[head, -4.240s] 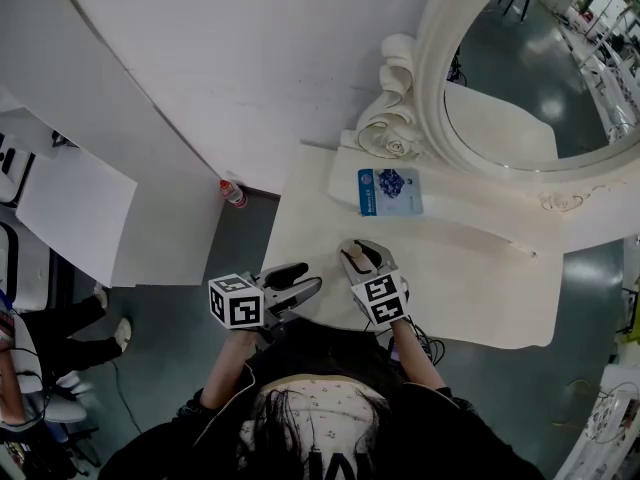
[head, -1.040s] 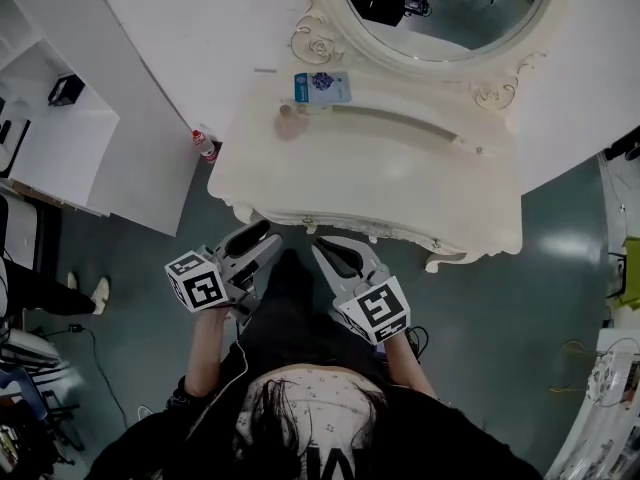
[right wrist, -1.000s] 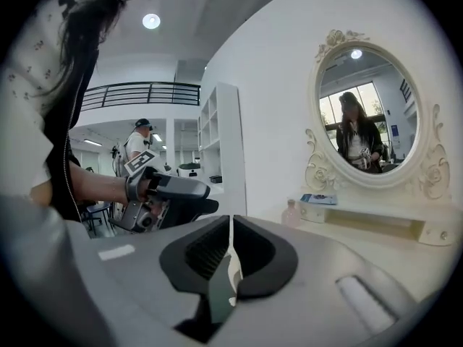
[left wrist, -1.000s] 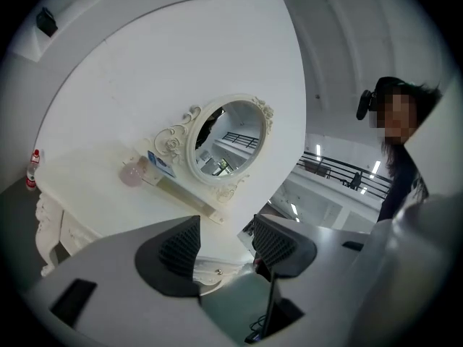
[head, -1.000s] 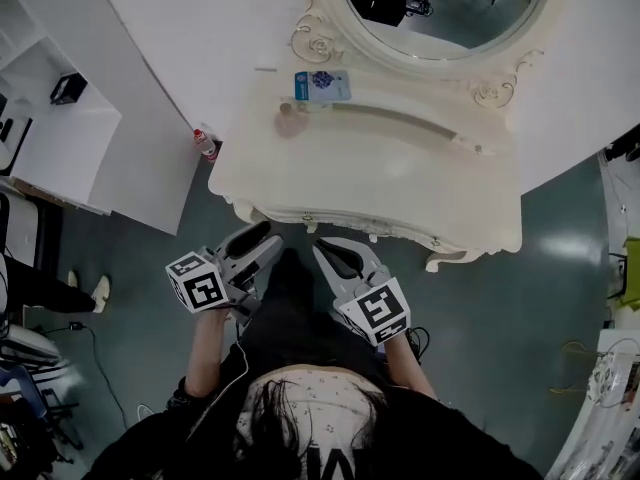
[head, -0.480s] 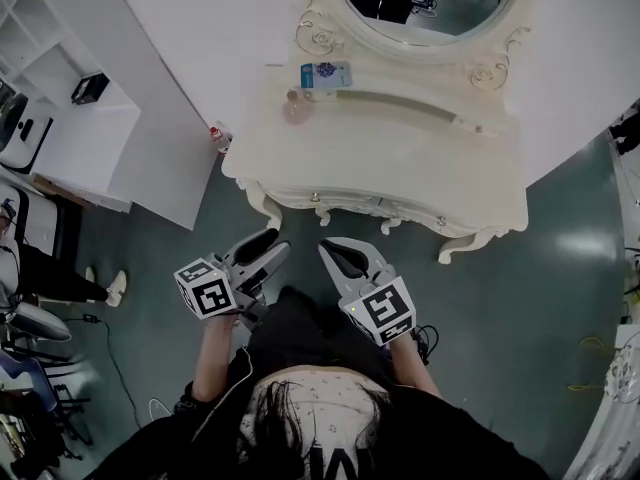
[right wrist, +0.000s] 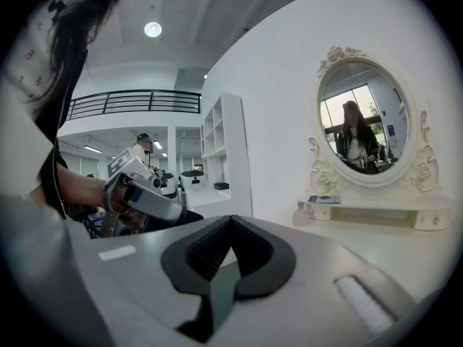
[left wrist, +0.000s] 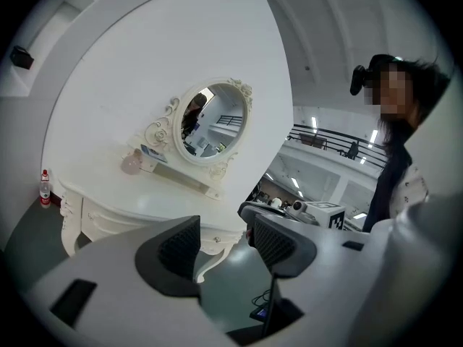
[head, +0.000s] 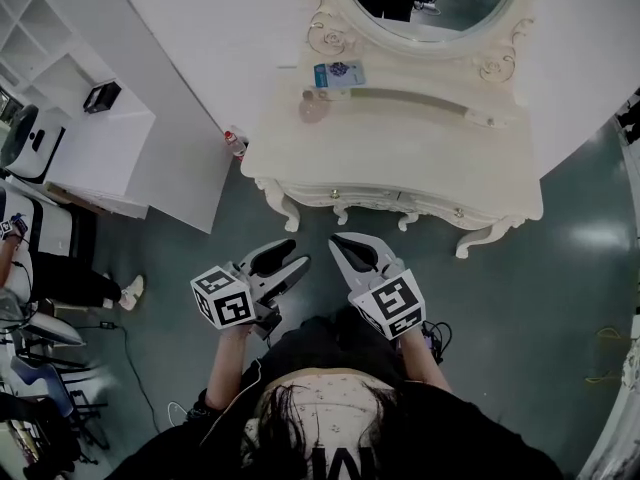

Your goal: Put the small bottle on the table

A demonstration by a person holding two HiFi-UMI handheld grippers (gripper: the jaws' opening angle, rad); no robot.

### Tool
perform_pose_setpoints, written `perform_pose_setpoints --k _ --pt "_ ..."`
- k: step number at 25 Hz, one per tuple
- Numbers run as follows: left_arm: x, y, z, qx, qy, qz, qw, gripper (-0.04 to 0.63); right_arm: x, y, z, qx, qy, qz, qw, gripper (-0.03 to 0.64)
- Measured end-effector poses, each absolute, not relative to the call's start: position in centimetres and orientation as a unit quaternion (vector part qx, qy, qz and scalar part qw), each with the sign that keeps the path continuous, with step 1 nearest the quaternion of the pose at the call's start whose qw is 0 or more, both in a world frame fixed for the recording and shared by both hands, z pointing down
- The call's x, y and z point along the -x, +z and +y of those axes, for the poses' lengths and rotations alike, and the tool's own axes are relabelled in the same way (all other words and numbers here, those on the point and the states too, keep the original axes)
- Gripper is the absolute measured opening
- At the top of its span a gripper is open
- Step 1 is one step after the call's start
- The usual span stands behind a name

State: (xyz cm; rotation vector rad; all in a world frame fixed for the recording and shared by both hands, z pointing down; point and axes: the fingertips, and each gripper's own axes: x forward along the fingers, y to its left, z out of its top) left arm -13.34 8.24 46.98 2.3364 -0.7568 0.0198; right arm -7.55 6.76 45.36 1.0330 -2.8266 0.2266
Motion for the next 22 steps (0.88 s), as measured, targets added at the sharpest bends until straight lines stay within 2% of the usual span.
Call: perform_pose_setpoints --k 8,22 --pt "15.6 47.0 10.7 -0.9 0.009 -0.275 0.339 0.233 10.8 45.1 8.8 -0.351 0.095 -0.93 0.052 0.009" --pt "18.2 47.3 13.2 -0.908 0.009 -0.247 0.339 0.233 14.2 45.2 11.5 -0.366 0.09 -0.923 0.078 0.008"
